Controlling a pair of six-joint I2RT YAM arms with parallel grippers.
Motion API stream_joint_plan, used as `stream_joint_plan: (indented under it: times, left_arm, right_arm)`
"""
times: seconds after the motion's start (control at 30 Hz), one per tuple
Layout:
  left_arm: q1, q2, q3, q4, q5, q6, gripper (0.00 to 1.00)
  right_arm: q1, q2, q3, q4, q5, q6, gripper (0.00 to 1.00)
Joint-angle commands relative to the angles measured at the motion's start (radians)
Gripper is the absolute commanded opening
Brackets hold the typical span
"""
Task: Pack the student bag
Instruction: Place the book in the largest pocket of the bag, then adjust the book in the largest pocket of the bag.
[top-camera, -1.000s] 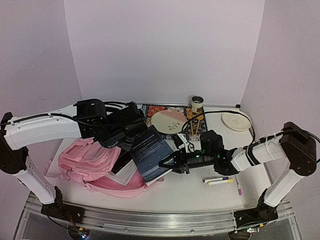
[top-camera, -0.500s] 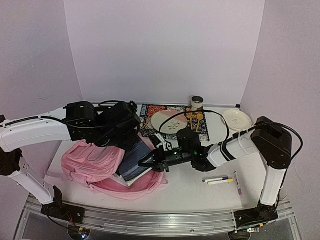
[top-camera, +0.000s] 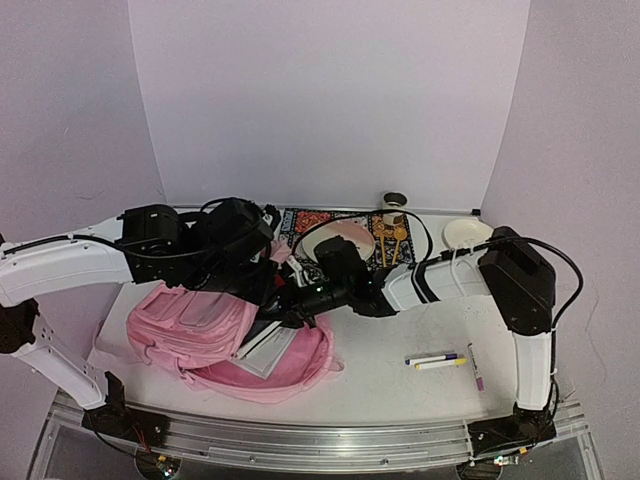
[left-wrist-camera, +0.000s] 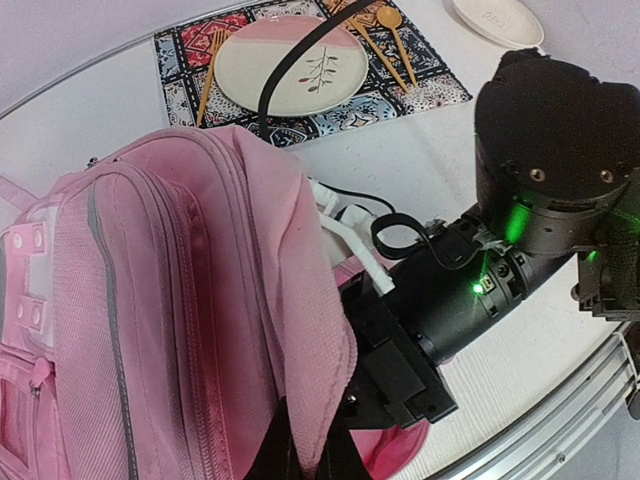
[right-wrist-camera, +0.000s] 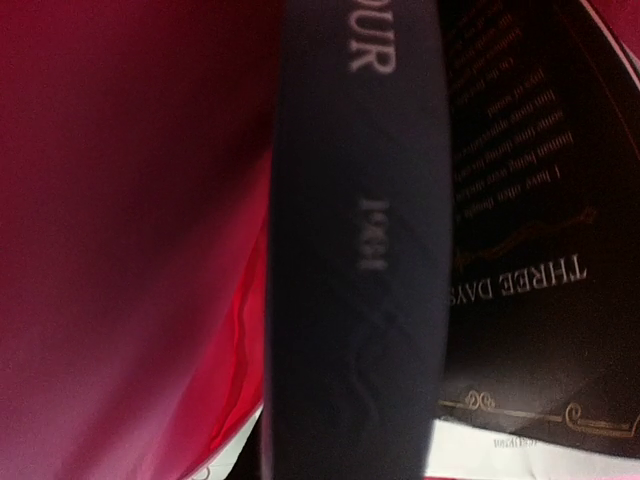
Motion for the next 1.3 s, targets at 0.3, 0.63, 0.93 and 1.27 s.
stream_joint_plan:
  times: [0.3, 0.63, 0.93, 1.27]
  left_arm:
    - [-0.011, -0.121, -0.048, 0.167, -0.037, -0.049, 0.00]
    - [0.007, -0.083, -0.056, 0.187, -0.058, -0.068, 0.00]
    - [0.024, -0.088, -0.067, 0.216, -0.048, -0.074, 0.00]
    - [0.041, -0.067, -0.067, 0.247, -0.016, -0.062, 0.00]
  right_arm:
    - [-0.008, -0.089, 0.113, -0.237, 0.254, -0.259, 0.45]
    - [-0.008, -0.220, 0.008, -0.277, 0.376, -0.358, 0.63]
    - [-0.007, -0.270, -0.095, -0.307, 0.476, -0.361, 0.63]
    - [0.052, -0.372, -0.243, -0.321, 0.540, -0.396, 0.45]
